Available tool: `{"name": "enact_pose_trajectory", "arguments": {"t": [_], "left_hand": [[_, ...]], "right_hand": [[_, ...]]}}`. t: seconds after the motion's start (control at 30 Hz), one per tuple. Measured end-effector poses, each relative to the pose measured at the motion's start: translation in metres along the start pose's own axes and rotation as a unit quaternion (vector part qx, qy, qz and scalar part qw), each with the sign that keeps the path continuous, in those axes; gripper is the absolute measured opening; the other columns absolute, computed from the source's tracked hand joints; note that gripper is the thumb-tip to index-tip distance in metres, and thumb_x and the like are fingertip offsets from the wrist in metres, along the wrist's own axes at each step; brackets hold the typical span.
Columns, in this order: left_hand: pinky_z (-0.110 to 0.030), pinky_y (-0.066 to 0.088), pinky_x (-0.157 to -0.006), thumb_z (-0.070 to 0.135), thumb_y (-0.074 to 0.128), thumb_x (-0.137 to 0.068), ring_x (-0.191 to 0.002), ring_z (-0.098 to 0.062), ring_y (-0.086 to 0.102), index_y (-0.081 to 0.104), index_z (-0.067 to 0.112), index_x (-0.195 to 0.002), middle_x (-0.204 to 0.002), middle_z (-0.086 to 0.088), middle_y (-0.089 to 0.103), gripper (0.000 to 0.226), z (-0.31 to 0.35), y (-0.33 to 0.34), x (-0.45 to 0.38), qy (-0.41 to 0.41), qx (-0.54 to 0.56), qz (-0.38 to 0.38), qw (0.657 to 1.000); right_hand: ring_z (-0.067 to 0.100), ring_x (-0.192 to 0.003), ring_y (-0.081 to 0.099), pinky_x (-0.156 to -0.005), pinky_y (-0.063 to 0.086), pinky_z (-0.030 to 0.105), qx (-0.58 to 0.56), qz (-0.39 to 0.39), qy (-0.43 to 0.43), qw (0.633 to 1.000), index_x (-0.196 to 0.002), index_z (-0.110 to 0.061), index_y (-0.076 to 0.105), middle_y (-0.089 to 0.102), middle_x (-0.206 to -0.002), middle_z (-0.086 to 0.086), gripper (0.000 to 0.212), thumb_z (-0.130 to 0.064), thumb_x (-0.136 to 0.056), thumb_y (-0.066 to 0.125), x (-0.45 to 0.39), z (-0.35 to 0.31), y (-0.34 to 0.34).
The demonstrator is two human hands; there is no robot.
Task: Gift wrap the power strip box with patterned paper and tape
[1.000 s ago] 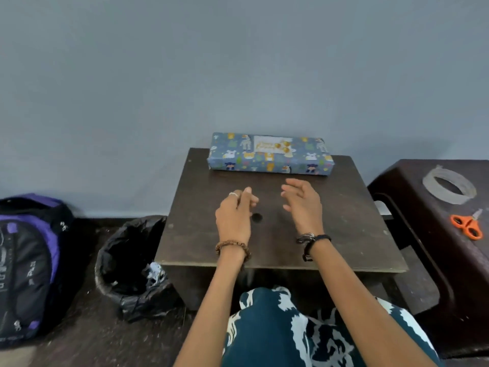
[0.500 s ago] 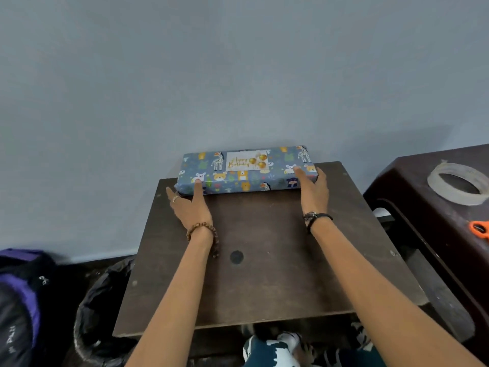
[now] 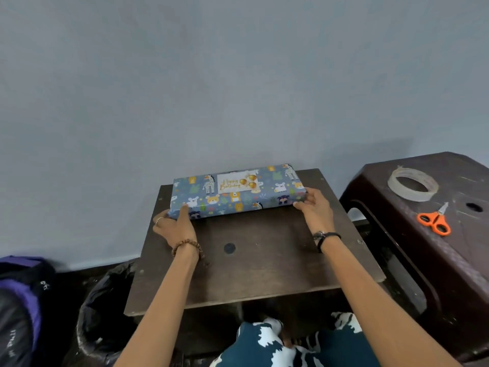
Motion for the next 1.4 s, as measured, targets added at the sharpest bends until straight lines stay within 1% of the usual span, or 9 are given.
{"name": "enact_pose_trajectory", "arguments": {"t": [0.17,0.3,0.5,0.67,0.77,0.87,1.03,1.13,1.4], "left_hand": [[-0.024,0.038,-0.080,0.019,0.067,-0.083,-0.092,-0.022,0.049,0.049,-0.001,-0.115,-0.132,-0.018,0.033,0.042,0.020,-0.026,0.018,0.027,-0.036,-0.018,0.999],[-0.024,0.037,-0.080,0.019,0.067,-0.083,-0.091,-0.020,0.046,0.050,-0.001,-0.115,-0.131,-0.019,0.034,0.041,0.004,-0.051,0.042,0.021,-0.048,-0.013,0.999],[-0.029,0.037,-0.078,0.018,0.065,-0.084,-0.099,-0.029,0.052,0.049,-0.005,-0.110,-0.120,-0.023,0.047,0.038,-0.012,-0.058,0.053,0.033,-0.119,-0.067,0.990],[-0.033,0.039,-0.087,0.017,0.062,-0.086,-0.111,-0.033,0.047,0.042,-0.001,-0.121,-0.130,-0.018,0.034,0.044,0.001,-0.049,0.054,0.086,-0.216,-0.121,0.965],[-0.036,0.023,-0.111,0.015,0.057,-0.089,-0.134,-0.032,0.029,0.037,0.001,-0.133,-0.145,-0.016,0.026,0.051,0.023,-0.031,0.069,0.259,-0.299,-0.149,0.906],[-0.028,-0.006,-0.114,0.025,0.036,-0.099,-0.144,-0.020,-0.002,0.019,0.008,-0.146,-0.156,-0.006,0.008,0.052,0.031,0.009,0.096,0.411,-0.405,-0.233,0.783],[-0.035,-0.007,-0.115,0.027,0.014,-0.102,-0.143,-0.017,-0.011,-0.001,0.016,-0.148,-0.157,0.000,-0.007,0.050,0.007,0.053,0.104,0.408,-0.541,-0.300,0.672],[-0.036,-0.002,-0.116,0.034,0.016,-0.101,-0.144,-0.011,-0.001,0.003,0.020,-0.149,-0.157,0.004,0.000,0.051,-0.005,0.048,0.094,0.383,-0.552,-0.295,0.679],[-0.035,0.002,-0.117,0.039,0.020,-0.100,-0.143,-0.010,0.005,0.010,0.016,-0.149,-0.157,0.004,0.006,0.055,-0.001,0.030,0.079,0.361,-0.528,-0.296,0.709]], "right_hand": [[0.009,-0.095,0.055,-0.079,0.040,0.019,-0.041,0.059,-0.014,0.997,-0.110,-0.013,0.058,0.060,-0.101,-0.002,0.029,-0.006,-0.083,0.064,0.039,-0.005,-0.031],[0.003,-0.085,0.056,-0.066,0.038,0.004,-0.051,0.096,-0.019,0.994,-0.106,-0.014,0.060,0.062,-0.096,-0.004,0.025,-0.008,-0.082,0.066,0.071,0.009,-0.046],[0.015,-0.101,0.058,-0.088,0.041,0.023,0.022,0.047,0.021,0.998,-0.114,-0.008,0.058,0.064,-0.110,0.007,0.033,-0.005,-0.082,0.066,0.084,0.026,-0.050],[0.024,-0.122,0.048,-0.091,0.036,0.026,0.108,0.000,0.030,0.994,-0.131,-0.004,0.046,0.054,-0.132,0.013,0.046,-0.012,-0.088,0.060,0.076,0.012,-0.050],[0.023,-0.134,0.033,-0.101,0.027,0.026,0.201,-0.020,-0.053,0.978,-0.144,-0.005,0.026,0.032,-0.149,0.011,0.051,-0.015,-0.097,0.044,0.082,-0.014,-0.033],[0.023,-0.141,0.019,-0.110,0.013,0.022,0.297,-0.110,-0.198,0.928,-0.146,-0.003,0.017,0.019,-0.154,0.012,0.049,-0.016,-0.100,0.032,0.095,-0.043,0.016],[0.020,-0.145,0.002,-0.117,0.001,0.033,0.463,-0.217,-0.241,0.825,-0.148,-0.007,0.007,0.003,-0.157,0.008,0.051,-0.028,-0.103,0.017,0.089,-0.037,0.085],[0.017,-0.145,0.003,-0.117,0.001,0.035,0.521,-0.191,-0.255,0.792,-0.148,-0.009,0.007,0.004,-0.157,0.006,0.052,-0.030,-0.102,0.015,0.082,-0.021,0.079],[0.021,-0.144,0.011,-0.117,0.011,0.037,0.545,-0.166,-0.210,0.795,-0.145,-0.004,0.019,0.012,-0.156,0.009,0.048,-0.023,-0.102,0.019,0.060,-0.020,0.025]]}}
Point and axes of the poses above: each hand's wrist, its own x-axis away from the middle knuckle, its own y-axis out of the palm, z = x × y, the point moved 7 cm from there along -x, towards the middle knuckle
